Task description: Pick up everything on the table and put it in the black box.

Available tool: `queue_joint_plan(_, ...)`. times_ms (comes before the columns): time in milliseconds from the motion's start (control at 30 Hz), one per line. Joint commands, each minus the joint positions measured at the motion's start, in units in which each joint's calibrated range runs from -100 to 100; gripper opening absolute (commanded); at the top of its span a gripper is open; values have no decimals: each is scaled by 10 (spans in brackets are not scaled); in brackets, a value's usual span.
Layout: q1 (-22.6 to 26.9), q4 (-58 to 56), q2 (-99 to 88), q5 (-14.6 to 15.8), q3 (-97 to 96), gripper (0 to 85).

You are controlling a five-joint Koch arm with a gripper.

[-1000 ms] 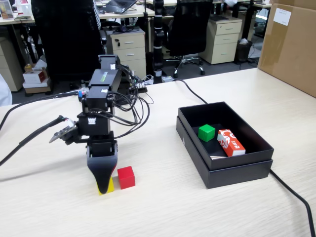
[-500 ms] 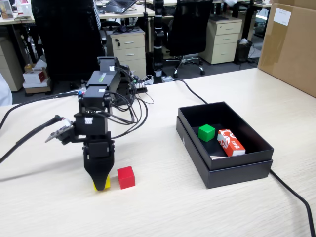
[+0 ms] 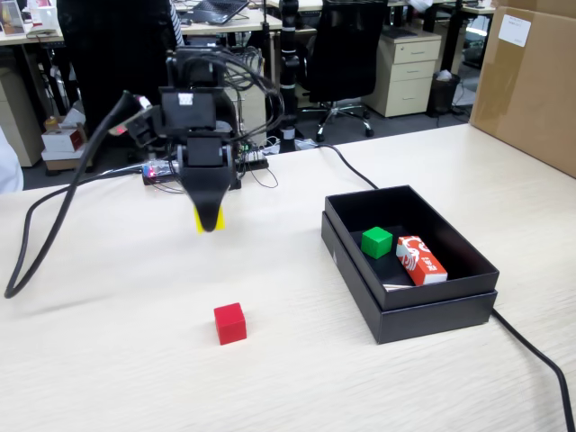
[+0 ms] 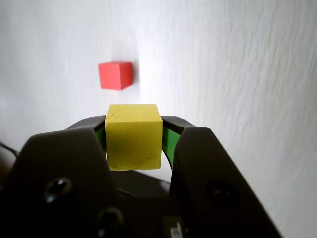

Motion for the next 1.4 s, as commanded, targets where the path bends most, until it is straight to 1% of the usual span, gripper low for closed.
queue_joint_plan(0, 17, -2, -136, 3, -44, 9)
queue_joint_plan(67, 29, 0, -185, 5, -94, 12)
queue_joint_plan(100, 34, 0, -202, 5, -113, 43)
queue_joint_plan(133, 40, 0, -221, 4, -136, 108)
queue_joint_plan(167, 45, 0, -241, 4, -156, 149)
queue_joint_plan(200, 52, 0, -257, 5, -170, 157)
queue_joint_plan(267, 71, 0, -280, 11, -184, 157)
queue_joint_plan(433, 128, 0, -287, 40, -150, 153)
queue_joint_plan(500, 178, 0, -220, 65, -70, 59)
queue_joint_plan(600, 199, 0, -148, 72, -8, 57)
queue_joint_plan(767, 218, 0, 1, 76, 98, 57)
queue_joint_plan(900, 224, 0, 110, 76, 169, 57)
queue_joint_plan(1000, 228, 0, 231, 78, 239, 59)
queue_joint_plan(1233, 233, 0, 328, 83, 267, 61)
queue_joint_plan(1367, 232, 0, 333, 84, 249, 70)
